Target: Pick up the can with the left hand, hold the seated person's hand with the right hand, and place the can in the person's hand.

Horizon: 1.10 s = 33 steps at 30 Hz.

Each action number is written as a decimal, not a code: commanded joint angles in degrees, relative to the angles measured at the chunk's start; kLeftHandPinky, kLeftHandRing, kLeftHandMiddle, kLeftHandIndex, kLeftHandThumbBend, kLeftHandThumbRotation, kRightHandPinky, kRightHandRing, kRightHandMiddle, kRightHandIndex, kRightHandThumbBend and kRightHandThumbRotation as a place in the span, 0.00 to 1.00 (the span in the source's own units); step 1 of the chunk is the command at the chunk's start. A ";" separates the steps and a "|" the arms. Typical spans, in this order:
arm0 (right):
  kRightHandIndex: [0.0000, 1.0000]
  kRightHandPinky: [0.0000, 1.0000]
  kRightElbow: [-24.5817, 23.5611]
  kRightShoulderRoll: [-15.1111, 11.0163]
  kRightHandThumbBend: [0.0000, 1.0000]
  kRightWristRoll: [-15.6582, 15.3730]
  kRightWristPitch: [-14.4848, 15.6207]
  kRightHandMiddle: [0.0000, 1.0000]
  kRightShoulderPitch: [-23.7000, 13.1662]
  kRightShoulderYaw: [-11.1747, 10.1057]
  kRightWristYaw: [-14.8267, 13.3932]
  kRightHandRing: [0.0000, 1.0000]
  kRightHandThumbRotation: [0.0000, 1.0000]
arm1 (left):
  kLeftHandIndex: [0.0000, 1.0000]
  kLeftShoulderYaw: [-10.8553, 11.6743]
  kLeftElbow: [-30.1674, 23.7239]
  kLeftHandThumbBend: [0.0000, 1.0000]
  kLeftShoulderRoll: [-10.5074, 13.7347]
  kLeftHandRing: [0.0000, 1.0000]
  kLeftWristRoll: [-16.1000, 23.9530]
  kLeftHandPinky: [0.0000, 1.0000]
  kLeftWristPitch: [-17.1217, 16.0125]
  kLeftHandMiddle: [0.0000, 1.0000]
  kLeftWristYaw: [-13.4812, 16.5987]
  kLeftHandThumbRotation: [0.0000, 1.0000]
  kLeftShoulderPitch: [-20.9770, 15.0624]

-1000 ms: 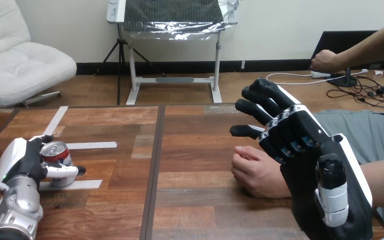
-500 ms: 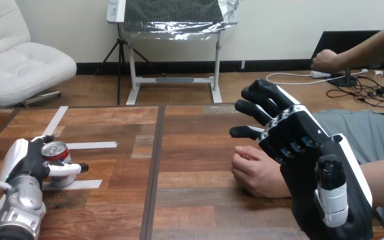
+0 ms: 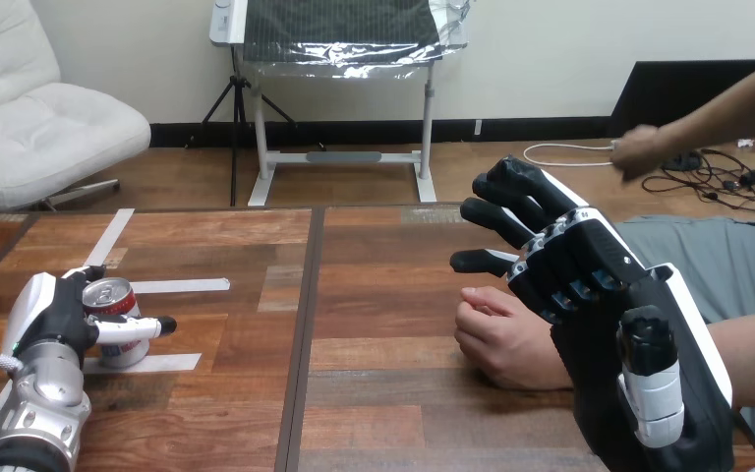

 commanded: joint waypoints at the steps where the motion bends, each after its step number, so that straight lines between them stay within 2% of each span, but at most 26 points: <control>1: 0.86 0.72 -3.06 0.26 0.84 0.61 -0.64 0.87 -2.85 -0.77 -0.15 0.86 0.81 | 0.88 0.11 0.01 0.77 -0.06 0.84 0.05 0.71 -0.14 0.89 0.16 0.16 -5.38; 11: 0.85 0.71 -3.21 0.10 0.84 0.65 -0.42 0.87 -3.05 -0.90 -0.28 0.86 0.80 | 0.83 0.36 -0.29 0.77 -0.60 0.78 0.05 0.66 -0.74 0.83 2.50 0.10 -5.53; 19: 0.85 0.71 -3.39 0.13 0.84 0.35 -0.59 0.86 -2.97 -0.87 -0.53 0.85 0.81 | 0.77 1.04 -0.63 0.76 -1.18 0.69 -0.62 0.58 -1.33 0.76 5.06 0.01 -5.39; 21: 0.85 0.70 -3.43 0.08 0.84 0.33 -0.51 0.86 -3.02 -0.92 -0.57 0.85 0.82 | 0.71 1.10 -0.60 0.74 -1.35 0.62 -0.59 0.52 -1.67 0.68 7.04 0.00 -5.27; 23: 0.85 0.70 -3.45 0.04 0.84 0.35 -0.44 0.86 -3.04 -0.95 -0.59 0.85 0.82 | 0.68 1.19 -0.62 0.72 -1.45 0.59 -0.64 0.50 -1.76 0.65 7.99 0.00 -5.24; 33: 0.85 0.71 -3.48 0.16 0.84 0.39 -0.59 0.87 -3.10 -0.90 -0.63 0.85 0.82 | 0.53 0.62 -0.50 0.66 -1.45 0.51 0.27 0.43 -3.36 0.55 11.91 0.00 -4.79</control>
